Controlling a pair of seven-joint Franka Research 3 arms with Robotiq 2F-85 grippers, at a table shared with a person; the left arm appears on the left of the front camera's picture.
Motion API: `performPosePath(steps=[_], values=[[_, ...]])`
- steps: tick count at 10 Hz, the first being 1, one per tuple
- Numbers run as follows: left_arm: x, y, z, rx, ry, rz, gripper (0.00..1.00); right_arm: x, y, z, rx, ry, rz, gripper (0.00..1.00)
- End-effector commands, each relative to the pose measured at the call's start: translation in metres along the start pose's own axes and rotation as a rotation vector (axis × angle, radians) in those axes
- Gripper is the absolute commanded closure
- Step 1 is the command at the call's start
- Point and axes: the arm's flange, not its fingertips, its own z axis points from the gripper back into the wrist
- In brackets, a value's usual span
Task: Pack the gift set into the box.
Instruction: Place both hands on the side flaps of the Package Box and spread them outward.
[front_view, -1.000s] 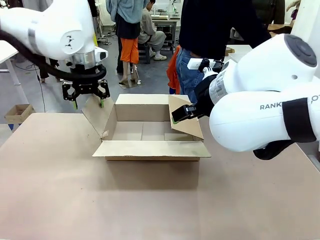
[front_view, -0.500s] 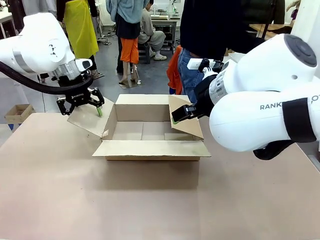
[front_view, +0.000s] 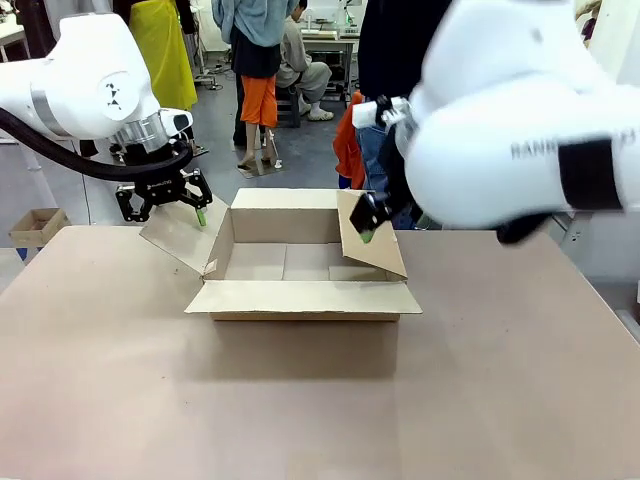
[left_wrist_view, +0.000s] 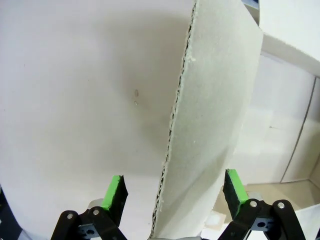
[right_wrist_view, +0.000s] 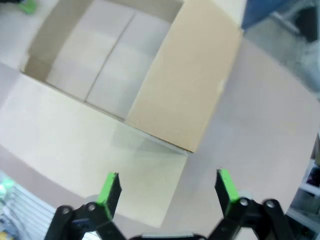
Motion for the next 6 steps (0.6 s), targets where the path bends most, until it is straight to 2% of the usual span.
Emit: performPosePath(steps=[1, 2, 3, 6], values=[[0.0, 0.0, 0.002, 0.014, -0.003, 0.012, 0.0, 0.068, 0.049, 0.002, -0.077, 0.131, -0.034, 0.0], [0.0, 0.0, 0.002, 0.014, -0.003, 0.012, 0.0, 0.086, 0.072, -0.021, -0.183, 0.158, -0.133, 0.0], [0.0, 0.0, 0.002, 0.014, -0.003, 0.012, 0.0, 0.096, 0.089, -0.044, -0.196, 0.175, -0.17, 0.0], [0.0, 0.0, 0.002, 0.014, -0.003, 0.012, 0.0, 0.105, 0.099, -0.117, -0.328, 0.154, -0.332, 0.0]])
